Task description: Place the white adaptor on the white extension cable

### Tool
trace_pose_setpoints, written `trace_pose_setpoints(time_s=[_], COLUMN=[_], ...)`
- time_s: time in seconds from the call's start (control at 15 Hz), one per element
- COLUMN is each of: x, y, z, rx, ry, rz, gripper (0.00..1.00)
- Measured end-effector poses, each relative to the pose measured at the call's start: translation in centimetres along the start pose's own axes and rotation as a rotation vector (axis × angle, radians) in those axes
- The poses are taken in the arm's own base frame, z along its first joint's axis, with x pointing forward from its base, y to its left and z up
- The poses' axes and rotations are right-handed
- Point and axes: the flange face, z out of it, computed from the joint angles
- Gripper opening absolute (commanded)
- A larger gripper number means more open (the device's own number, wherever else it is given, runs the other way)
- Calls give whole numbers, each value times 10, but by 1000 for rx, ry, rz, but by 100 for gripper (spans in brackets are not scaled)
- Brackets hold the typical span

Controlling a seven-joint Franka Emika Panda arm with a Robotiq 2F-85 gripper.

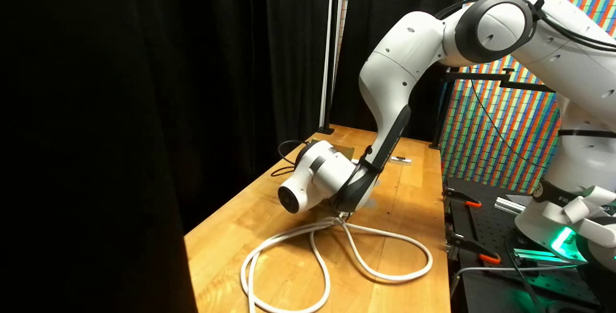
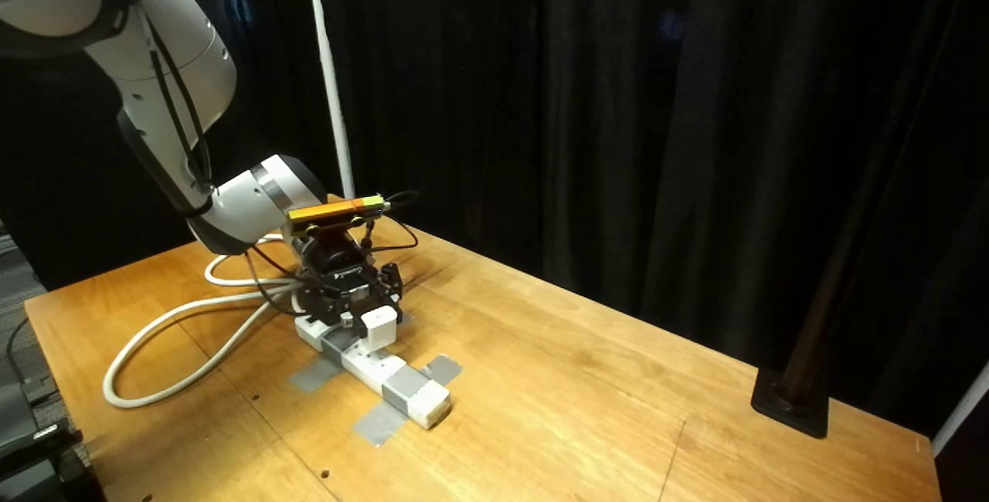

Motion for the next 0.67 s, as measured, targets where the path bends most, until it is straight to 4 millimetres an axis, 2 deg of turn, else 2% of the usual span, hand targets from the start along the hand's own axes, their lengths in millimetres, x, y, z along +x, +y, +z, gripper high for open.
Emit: trace_pose_setpoints(time_s=[0.67], x=[8], y=[-11], z=[3], rx=[-3], ry=[-11], rz=[-27], gripper=[23])
